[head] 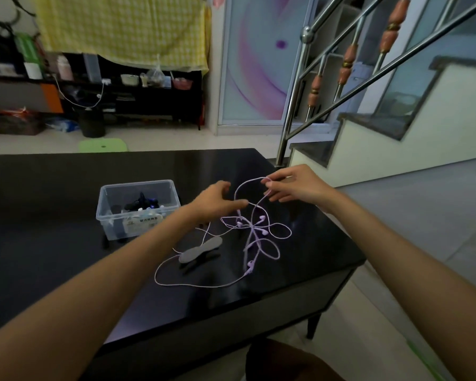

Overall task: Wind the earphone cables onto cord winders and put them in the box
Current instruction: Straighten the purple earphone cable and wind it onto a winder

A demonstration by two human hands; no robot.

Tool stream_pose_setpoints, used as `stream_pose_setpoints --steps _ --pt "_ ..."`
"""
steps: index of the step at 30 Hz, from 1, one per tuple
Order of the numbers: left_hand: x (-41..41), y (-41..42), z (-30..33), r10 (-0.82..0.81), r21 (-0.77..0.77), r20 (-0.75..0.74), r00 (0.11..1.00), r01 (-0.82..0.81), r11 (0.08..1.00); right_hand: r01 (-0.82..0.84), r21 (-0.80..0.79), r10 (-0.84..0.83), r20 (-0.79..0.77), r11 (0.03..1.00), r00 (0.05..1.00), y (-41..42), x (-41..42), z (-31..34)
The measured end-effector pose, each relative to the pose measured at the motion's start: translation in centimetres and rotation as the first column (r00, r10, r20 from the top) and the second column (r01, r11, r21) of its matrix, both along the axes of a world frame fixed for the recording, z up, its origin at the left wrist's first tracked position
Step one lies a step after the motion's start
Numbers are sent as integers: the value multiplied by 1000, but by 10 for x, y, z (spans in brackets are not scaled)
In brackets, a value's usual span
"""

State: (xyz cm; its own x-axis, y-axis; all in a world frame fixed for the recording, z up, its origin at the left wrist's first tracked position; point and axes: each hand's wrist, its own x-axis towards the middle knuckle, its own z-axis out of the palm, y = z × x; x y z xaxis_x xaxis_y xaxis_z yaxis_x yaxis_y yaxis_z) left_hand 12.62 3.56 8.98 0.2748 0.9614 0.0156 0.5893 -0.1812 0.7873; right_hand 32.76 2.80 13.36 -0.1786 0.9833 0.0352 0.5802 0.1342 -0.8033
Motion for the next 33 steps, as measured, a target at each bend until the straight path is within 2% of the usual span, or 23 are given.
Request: stream_pose_setpoints --steps 3,5,7,9,13,16,19,20,22,25,27,30,33 --pt "4 8 12 -107 73 -56 993 111 991 -57 5 57 44 998 997 3 -8 0" --pt "2 13 12 -112 143 -97 989 126 982 -66 23 66 8 998 998 5 -12 -5" --pt "-6 17 9 0 246 -175 985 44 968 -51 15 52 -66 999 996 6 -15 -15" --pt "-19 19 2 121 289 -273 954 -38 956 -37 -49 35 -39 998 999 9 -18 -29" --pt "-39 10 -17 206 236 -521 828 -93 967 59 -272 -2 206 960 978 16 -31 -67" --pt "-42 6 -30 257 249 -513 819 -144 958 75 -362 6 216 929 976 19 -43 -93" --pt "-40 13 -43 114 41 -584 804 -111 993 37 -384 56 228 923 972 19 -48 -110" --pt "-38 15 -48 47 -62 -570 820 -100 993 23 -384 78 246 923 966 19 -49 -114" --pt "-31 19 -62 -26 -239 -438 899 -89 967 -5 -358 101 251 934 963 15 -54 -122" --pt "-19 24 -81 36 -386 -203 979 -113 916 -33 -343 90 152 939 984 10 -61 -131" --pt "-13 27 -89 85 -390 -138 987 -133 911 -35 -359 54 42 933 998 8 -62 -131" --pt "-12 24 -88 170 -342 -125 977 -204 917 -6 -398 -38 -103 918 994 3 -64 -124" --pt "-14 21 -79 126 -319 -53 991 -136 938 116 -337 -176 -154 934 972 5 -65 -117"
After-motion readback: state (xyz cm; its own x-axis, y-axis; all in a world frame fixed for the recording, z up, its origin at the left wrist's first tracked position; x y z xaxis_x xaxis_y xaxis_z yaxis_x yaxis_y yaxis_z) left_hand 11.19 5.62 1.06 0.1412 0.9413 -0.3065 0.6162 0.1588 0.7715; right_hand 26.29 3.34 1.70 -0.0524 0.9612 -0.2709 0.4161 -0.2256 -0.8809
